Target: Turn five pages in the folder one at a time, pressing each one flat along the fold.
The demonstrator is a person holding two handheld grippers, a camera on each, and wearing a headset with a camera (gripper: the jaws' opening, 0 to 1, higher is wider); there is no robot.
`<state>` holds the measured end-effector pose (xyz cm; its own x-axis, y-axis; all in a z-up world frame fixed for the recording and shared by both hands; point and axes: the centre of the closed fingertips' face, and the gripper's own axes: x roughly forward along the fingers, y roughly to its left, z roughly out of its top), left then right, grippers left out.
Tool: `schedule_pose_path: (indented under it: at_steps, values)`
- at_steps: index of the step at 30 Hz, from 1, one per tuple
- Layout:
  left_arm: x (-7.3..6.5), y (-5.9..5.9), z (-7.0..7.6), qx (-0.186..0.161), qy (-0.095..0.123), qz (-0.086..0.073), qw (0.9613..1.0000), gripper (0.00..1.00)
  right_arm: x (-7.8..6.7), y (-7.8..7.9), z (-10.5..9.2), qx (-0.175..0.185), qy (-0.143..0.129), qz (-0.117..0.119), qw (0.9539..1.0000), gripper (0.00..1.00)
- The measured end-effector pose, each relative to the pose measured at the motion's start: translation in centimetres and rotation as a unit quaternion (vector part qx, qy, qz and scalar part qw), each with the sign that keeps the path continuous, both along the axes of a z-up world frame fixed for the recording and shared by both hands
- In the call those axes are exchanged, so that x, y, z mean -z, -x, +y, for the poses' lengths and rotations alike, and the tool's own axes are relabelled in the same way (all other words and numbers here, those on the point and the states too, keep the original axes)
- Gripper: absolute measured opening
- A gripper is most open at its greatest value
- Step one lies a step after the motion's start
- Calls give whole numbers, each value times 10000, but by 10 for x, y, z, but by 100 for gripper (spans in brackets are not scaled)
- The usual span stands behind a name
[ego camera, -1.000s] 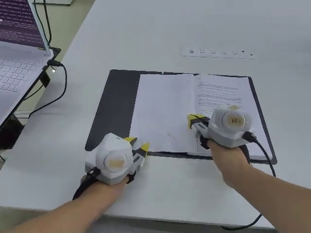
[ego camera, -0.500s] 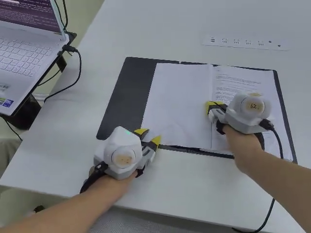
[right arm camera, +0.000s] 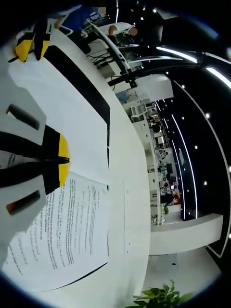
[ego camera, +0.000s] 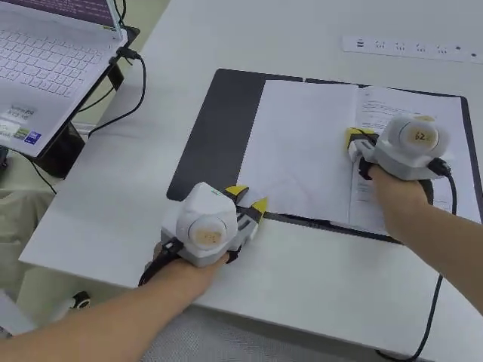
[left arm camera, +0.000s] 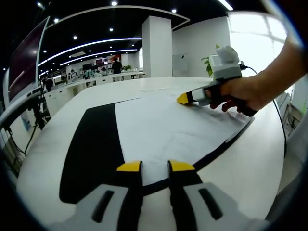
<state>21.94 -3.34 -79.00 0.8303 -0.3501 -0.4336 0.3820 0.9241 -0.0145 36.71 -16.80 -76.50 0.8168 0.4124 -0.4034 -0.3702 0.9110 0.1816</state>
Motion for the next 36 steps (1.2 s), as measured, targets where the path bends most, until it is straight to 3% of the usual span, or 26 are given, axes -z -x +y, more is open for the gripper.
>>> schedule_pose_path:
  at_steps: [6,12,25,28,36]
  values:
    - [0,0,0,-7,17,-17,10000,19,1,-20,-2,79,1,-50,10000,0]
    - [0,0,0,-29,36,-28,10000,19,3,-44,0,-93,193,-128,9997,0]
    - [0,0,0,-29,56,-63,10000,19,18,-108,0,-54,361,-48,9993,0]
    - [-1,0,0,-26,58,-73,10000,19,19,-113,-1,-60,458,-122,9989,0]
    - [0,0,0,-64,101,-83,9999,19,18,-113,-2,22,412,-61,9991,0]
